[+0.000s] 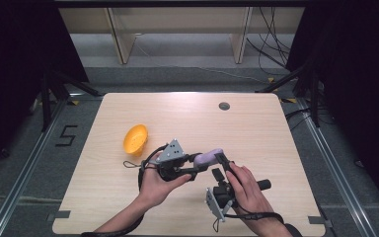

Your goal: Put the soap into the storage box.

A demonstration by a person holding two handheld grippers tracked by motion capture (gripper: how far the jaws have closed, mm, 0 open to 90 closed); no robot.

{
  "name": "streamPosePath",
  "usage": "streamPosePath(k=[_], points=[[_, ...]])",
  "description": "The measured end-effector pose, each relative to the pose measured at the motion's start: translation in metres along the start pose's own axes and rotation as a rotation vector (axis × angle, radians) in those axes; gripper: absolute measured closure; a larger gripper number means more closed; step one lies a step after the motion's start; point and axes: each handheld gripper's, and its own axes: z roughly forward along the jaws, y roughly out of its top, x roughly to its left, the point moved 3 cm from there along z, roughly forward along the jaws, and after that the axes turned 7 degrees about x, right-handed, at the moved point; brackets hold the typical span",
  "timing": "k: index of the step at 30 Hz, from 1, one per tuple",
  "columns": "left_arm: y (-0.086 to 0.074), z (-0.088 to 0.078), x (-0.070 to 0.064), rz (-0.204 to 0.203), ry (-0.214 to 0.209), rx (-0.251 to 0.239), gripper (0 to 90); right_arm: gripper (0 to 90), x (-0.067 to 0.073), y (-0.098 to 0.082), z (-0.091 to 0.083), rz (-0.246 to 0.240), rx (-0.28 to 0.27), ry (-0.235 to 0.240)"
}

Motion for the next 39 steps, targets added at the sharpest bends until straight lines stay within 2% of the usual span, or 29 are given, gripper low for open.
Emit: streamPosePath(k=[1, 2, 6, 8, 10, 11, 12, 13, 14, 15, 16, 17, 19, 20, 21, 22, 23, 24, 25, 26, 27, 29, 35, 39], points=[[0.000, 0.000, 0.000, 0.000, 0.000, 0.000, 58.8, 34.4, -0.002, -0.001, 0.000, -0.038, 0.004, 0.008], [0.000, -0.001, 0.002, 0.000, 0.011, 0.001, 58.8, 34.7, -0.002, -0.002, -0.001, -0.037, 0.002, 0.011], [0.000, -0.006, 0.008, -0.002, 0.067, 0.000, 58.8, 38.5, -0.001, -0.005, -0.002, 0.011, 0.001, 0.033], [0.000, -0.007, 0.010, 0.001, 0.080, 0.000, 58.8, 40.2, -0.002, -0.006, -0.001, 0.005, -0.009, 0.042], [-0.001, -0.008, 0.013, -0.010, 0.098, -0.005, 58.8, 41.1, -0.002, -0.007, -0.002, 0.031, -0.009, 0.048], [-0.001, -0.009, 0.015, 0.000, 0.107, -0.002, 58.8, 41.7, -0.004, -0.008, -0.001, 0.021, -0.023, 0.057], [-0.002, -0.010, 0.016, -0.011, 0.121, -0.002, 58.8, 42.0, -0.003, -0.008, -0.002, 0.051, -0.015, 0.060], [-0.002, -0.011, 0.017, -0.005, 0.127, -0.002, 58.8, 42.6, -0.004, -0.009, -0.001, 0.043, -0.025, 0.062], [-0.002, -0.011, 0.018, -0.018, 0.131, -0.009, 58.8, 43.6, -0.005, -0.010, -0.001, 0.067, -0.030, 0.069], [-0.002, -0.013, 0.019, -0.018, 0.153, -0.002, 58.8, 43.6, -0.005, -0.010, -0.001, 0.067, -0.030, 0.069], [-0.003, -0.014, 0.020, -0.014, 0.166, -0.003, 58.8, 44.6, -0.002, -0.012, -0.001, 0.145, -0.029, 0.100], [-0.003, -0.015, 0.022, -0.012, 0.186, -0.004, 58.8, 44.9, -0.002, -0.013, -0.001, 0.156, -0.030, 0.104], [-0.003, -0.016, 0.023, -0.012, 0.194, -0.003, 58.8, 45.0, -0.003, -0.014, -0.001, 0.166, -0.029, 0.113], [-0.004, -0.017, 0.025, -0.020, 0.210, -0.004, 58.8, 45.6, -0.002, -0.016, -0.001, 0.206, -0.020, 0.130], [-0.004, -0.017, 0.025, -0.020, 0.210, -0.004, 58.8, 45.6, -0.002, -0.016, -0.001, 0.206, -0.020, 0.130], [-0.005, -0.018, 0.026, -0.017, 0.226, 0.000, 58.8, 45.7, -0.004, -0.016, 0.001, 0.196, -0.049, 0.124], [-0.005, -0.018, 0.027, -0.021, 0.242, -0.001, 58.8, 45.8, -0.002, -0.018, -0.001, 0.255, -0.015, 0.151], [-0.006, -0.019, 0.029, -0.026, 0.249, -0.008, 58.8, 46.3, -0.002, -0.019, -0.002, 0.310, -0.007, 0.174], [-0.007, -0.020, 0.030, -0.044, 0.261, -0.025, 58.8, 46.3, -0.002, -0.020, -0.002, 0.329, 0.002, 0.182], [-0.009, -0.021, 0.031, -0.051, 0.267, -0.034, 58.8, 46.3, -0.005, -0.021, -0.001, 0.309, -0.014, 0.166], [-0.009, -0.021, 0.031, -0.051, 0.267, -0.034, 58.8, 46.3, -0.003, -0.022, -0.002, 0.346, 0.010, 0.199], [-0.014, -0.020, 0.032, -0.061, 0.282, -0.045, 58.8, 46.3, -0.002, -0.024, -0.001, 0.351, 0.007, 0.199], [-0.021, -0.021, 0.032, -0.054, 0.315, -0.044, 58.8, 46.3, -0.003, -0.026, 0.001, 0.363, 0.007, 0.196], [-0.024, -0.024, 0.031, -0.036, 0.358, -0.050, 58.8, 46.5, -0.003, -0.029, 0.004, 0.410, 0.023, 0.213]])
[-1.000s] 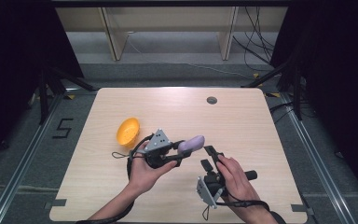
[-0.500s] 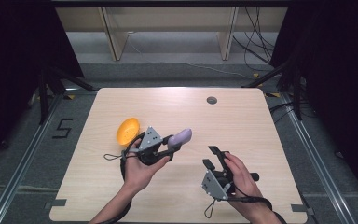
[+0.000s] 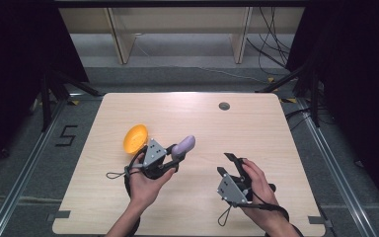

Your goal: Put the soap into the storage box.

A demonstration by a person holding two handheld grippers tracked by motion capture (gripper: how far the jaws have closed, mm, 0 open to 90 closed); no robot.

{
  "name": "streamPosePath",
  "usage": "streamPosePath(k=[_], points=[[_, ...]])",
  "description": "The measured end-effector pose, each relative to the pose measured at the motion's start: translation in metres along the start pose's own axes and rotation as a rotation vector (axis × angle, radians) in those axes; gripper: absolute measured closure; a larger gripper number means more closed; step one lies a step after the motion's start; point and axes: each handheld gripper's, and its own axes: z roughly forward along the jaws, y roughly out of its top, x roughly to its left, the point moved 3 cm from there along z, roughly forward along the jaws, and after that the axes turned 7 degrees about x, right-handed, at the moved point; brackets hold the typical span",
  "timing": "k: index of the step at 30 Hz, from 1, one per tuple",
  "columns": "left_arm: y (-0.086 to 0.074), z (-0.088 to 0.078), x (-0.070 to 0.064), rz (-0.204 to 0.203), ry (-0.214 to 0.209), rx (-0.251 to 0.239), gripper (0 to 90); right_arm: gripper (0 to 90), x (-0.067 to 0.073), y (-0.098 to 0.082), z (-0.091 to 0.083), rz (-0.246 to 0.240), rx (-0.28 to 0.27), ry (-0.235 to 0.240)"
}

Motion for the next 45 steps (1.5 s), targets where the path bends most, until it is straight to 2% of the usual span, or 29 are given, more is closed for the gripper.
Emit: streamPosePath(k=[10, 13, 18, 22, 23, 26, 27, 30, 31, 32, 35, 37, 38, 42, 43, 45], points=[[-0.004, -0.011, 0.006, -0.011, 0.055, -0.036, 58.8, 46.4, -0.005, -0.005, 0.002, 0.023, -0.005, -0.001], [-0.004, -0.015, 0.009, -0.010, 0.074, -0.043, 58.8, 46.3, -0.007, -0.008, 0.003, 0.050, -0.002, 0.006], [-0.009, -0.019, 0.015, -0.036, 0.096, -0.048, 58.8, 45.8, -0.009, -0.012, 0.005, 0.086, 0.005, 0.017], [-0.011, -0.020, 0.018, -0.041, 0.105, -0.055, 58.8, 45.6, -0.010, -0.014, 0.006, 0.088, 0.009, 0.025], [-0.012, -0.021, 0.019, -0.042, 0.117, -0.050, 58.8, 45.6, -0.012, -0.014, 0.007, 0.071, 0.004, 0.022], [-0.012, -0.023, 0.021, -0.048, 0.131, -0.054, 58.8, 45.5, -0.013, -0.015, 0.007, 0.080, 0.015, 0.013], [-0.013, -0.024, 0.022, -0.048, 0.138, -0.056, 58.9, 45.4, -0.012, -0.016, 0.007, 0.098, 0.016, 0.019], [-0.013, -0.025, 0.024, -0.049, 0.152, -0.060, 58.8, 45.3, -0.014, -0.017, 0.007, 0.089, 0.018, 0.013], [-0.013, -0.025, 0.025, -0.053, 0.157, -0.063, 58.8, 45.3, -0.014, -0.017, 0.007, 0.096, 0.020, 0.015], [-0.013, -0.026, 0.027, -0.052, 0.170, -0.064, 58.8, 45.2, -0.012, -0.019, 0.007, 0.137, 0.028, 0.033], [-0.013, -0.028, 0.030, -0.057, 0.179, -0.068, 58.9, 45.2, -0.014, -0.019, 0.007, 0.129, 0.024, 0.027], [-0.013, -0.029, 0.032, -0.061, 0.190, -0.070, 58.8, 45.1, -0.014, -0.020, 0.007, 0.148, 0.029, 0.024], [-0.013, -0.031, 0.034, -0.063, 0.197, -0.070, 58.8, 45.1, -0.015, -0.020, 0.008, 0.129, 0.026, 0.027], [-0.013, -0.033, 0.038, -0.071, 0.208, -0.081, 58.8, 45.0, -0.015, -0.021, 0.007, 0.133, 0.028, 0.024], [-0.013, -0.034, 0.039, -0.071, 0.216, -0.082, 58.8, 45.0, -0.014, -0.021, 0.007, 0.155, 0.033, 0.027], [-0.014, -0.036, 0.041, -0.089, 0.225, -0.081, 58.8, 44.9, -0.014, -0.021, 0.007, 0.168, 0.030, 0.033]])
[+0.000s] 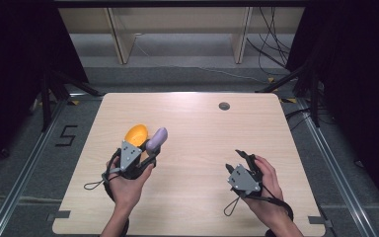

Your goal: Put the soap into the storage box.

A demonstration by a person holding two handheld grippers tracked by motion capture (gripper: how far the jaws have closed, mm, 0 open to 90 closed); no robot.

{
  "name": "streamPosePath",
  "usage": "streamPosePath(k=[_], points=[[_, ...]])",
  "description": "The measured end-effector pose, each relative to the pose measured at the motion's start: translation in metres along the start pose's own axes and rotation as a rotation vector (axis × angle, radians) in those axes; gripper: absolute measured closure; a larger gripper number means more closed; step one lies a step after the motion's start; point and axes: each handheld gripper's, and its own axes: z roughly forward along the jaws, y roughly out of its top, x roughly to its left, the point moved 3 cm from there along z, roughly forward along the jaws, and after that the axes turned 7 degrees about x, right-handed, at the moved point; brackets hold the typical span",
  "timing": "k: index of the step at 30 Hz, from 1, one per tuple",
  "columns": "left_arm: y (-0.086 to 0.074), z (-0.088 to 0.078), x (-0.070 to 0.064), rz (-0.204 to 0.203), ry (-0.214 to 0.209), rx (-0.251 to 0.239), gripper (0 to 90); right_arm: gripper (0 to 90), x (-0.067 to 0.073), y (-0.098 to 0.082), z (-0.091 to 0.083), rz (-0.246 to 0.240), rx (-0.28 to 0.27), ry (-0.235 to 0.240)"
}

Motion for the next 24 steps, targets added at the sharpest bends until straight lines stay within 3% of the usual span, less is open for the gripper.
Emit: streamPosePath(k=[6, 7, 8, 9, 14, 22, 24], points=[[0.000, -0.002, 0.006, -0.010, 0.028, -0.007, 58.9, 44.9, -0.002, 0.000, 0.000, -0.016, 0.001, -0.001], [0.000, -0.002, 0.007, -0.007, 0.031, -0.005, 58.9, 44.9, -0.001, 0.000, 0.001, -0.018, 0.003, 0.022], [0.000, -0.002, 0.008, -0.010, 0.033, -0.005, 58.9, 44.8, -0.002, -0.001, 0.000, -0.011, 0.000, -0.002], [0.000, -0.003, 0.010, -0.011, 0.043, -0.005, 58.8, 44.8, -0.001, -0.001, 0.000, 0.007, 0.003, -0.001], [0.000, -0.004, 0.013, -0.017, 0.056, -0.007, 58.8, 44.7, -0.003, -0.001, 0.000, -0.004, -0.002, -0.005], [0.001, -0.006, 0.019, -0.029, 0.080, -0.019, 58.8, 44.6, -0.003, -0.001, 0.001, 0.000, -0.005, 0.007], [0.001, -0.007, 0.020, -0.031, 0.084, -0.020, 58.9, 44.6, -0.001, -0.002, 0.000, 0.021, 0.002, 0.017]])
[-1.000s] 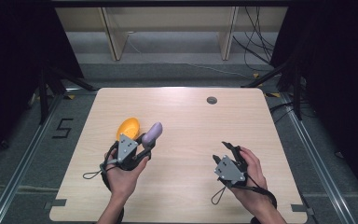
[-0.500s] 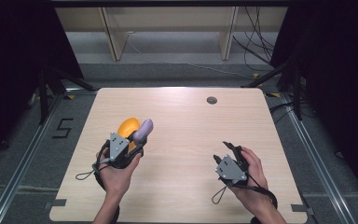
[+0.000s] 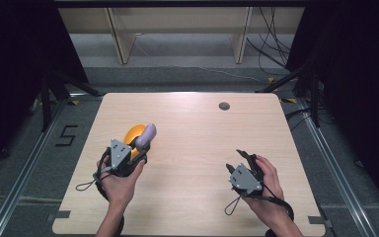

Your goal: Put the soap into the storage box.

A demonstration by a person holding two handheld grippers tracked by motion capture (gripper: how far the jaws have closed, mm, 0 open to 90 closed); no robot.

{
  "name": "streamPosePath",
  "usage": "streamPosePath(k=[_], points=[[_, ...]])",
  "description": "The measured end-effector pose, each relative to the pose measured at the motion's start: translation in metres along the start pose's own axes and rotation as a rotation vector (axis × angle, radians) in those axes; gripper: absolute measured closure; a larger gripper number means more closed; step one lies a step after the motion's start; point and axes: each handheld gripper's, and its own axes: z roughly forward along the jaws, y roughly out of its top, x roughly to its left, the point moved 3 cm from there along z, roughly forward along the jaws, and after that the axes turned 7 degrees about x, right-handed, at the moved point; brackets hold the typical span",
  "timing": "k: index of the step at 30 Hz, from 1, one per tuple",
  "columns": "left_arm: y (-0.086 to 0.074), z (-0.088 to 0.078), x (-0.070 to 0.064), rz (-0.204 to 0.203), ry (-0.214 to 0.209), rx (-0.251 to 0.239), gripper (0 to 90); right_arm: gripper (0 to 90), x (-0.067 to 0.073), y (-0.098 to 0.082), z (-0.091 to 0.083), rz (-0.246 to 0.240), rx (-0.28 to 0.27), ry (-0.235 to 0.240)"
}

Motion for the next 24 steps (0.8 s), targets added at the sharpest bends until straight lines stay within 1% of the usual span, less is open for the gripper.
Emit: streamPosePath(k=[2, 4, 8, 9, 10, 13, 14, 15, 17, 20, 23, 24], points=[[0.000, 0.000, 0.001, -0.005, 0.007, -0.005, 58.9, 44.6, 0.000, 0.000, 0.000, -0.008, -0.002, 0.000], [0.000, 0.000, 0.003, -0.006, 0.011, -0.005, 58.9, 44.5, 0.000, 0.000, 0.000, 0.004, -0.001, -0.001], [0.000, 0.001, 0.005, -0.007, 0.021, -0.002, 58.8, 44.5, 0.000, 0.000, 0.000, 0.007, -0.004, -0.008], [0.000, 0.001, 0.005, -0.007, 0.024, -0.004, 58.8, 44.5, -0.002, -0.001, 0.001, -0.010, -0.001, -0.014], [-0.001, 0.002, 0.006, -0.010, 0.027, -0.005, 58.8, 44.4, -0.001, -0.001, 0.000, 0.001, 0.000, -0.014], [-0.001, 0.002, 0.007, -0.013, 0.030, -0.005, 58.8, 44.4, -0.001, -0.001, 0.000, 0.003, -0.001, -0.012], [-0.001, 0.003, 0.007, -0.016, 0.032, -0.006, 58.8, 44.4, 0.000, 0.000, 0.000, 0.010, -0.004, -0.005], [-0.002, 0.003, 0.008, -0.018, 0.034, -0.004, 58.8, 44.4, -0.001, -0.001, 0.000, -0.005, 0.000, -0.008], [-0.002, 0.003, 0.009, -0.019, 0.041, -0.006, 58.8, 44.4, -0.001, -0.001, 0.000, -0.008, 0.002, -0.003], [-0.001, 0.003, 0.012, -0.020, 0.053, -0.008, 58.8, 44.3, 0.000, 0.000, 0.000, 0.003, -0.002, 0.006], [-0.001, 0.003, 0.014, -0.018, 0.068, -0.011, 58.8, 44.3, 0.000, 0.000, 0.000, 0.004, -0.002, 0.005], [-0.001, 0.004, 0.014, -0.023, 0.074, -0.014, 58.8, 44.3, 0.000, 0.000, 0.000, 0.004, -0.002, 0.005]])
